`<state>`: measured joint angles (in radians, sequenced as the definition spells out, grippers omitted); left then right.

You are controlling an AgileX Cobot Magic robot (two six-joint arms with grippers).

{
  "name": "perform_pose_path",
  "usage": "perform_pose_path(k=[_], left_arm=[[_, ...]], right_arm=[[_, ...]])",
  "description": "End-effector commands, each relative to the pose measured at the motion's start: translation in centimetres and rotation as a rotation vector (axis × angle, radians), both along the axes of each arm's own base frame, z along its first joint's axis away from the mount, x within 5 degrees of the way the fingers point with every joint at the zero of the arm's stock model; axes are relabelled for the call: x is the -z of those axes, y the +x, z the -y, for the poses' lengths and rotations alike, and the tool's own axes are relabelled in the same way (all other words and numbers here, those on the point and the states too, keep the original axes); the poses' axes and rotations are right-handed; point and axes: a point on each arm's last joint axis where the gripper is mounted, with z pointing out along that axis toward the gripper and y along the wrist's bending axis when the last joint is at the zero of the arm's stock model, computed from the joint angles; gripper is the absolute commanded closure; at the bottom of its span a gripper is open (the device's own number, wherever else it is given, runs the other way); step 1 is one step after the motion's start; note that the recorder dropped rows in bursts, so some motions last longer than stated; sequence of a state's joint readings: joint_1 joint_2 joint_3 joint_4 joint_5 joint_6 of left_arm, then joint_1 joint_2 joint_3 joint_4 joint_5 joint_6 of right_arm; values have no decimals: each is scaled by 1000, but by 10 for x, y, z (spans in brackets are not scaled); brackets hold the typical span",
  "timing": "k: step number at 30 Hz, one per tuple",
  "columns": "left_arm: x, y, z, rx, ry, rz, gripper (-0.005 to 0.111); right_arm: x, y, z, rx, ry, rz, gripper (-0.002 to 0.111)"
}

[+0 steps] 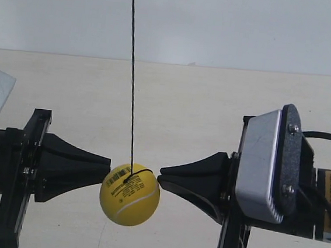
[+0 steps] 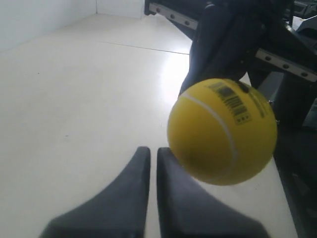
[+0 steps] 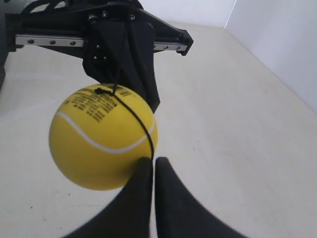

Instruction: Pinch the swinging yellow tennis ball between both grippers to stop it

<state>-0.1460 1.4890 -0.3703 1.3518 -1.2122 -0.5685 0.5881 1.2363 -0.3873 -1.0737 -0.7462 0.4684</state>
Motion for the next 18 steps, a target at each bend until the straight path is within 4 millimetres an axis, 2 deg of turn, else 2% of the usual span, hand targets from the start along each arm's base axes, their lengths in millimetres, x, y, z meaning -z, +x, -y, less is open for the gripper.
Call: perform_pose_path(k=[1,18], left_arm=[[-5,1,7,30,-16,24,102],[-8,1,12,68,-10,24,102]], right_arm=[[-2,0,-2,-23,17,8,108],[-1,0,-2,-21,15,8,108]])
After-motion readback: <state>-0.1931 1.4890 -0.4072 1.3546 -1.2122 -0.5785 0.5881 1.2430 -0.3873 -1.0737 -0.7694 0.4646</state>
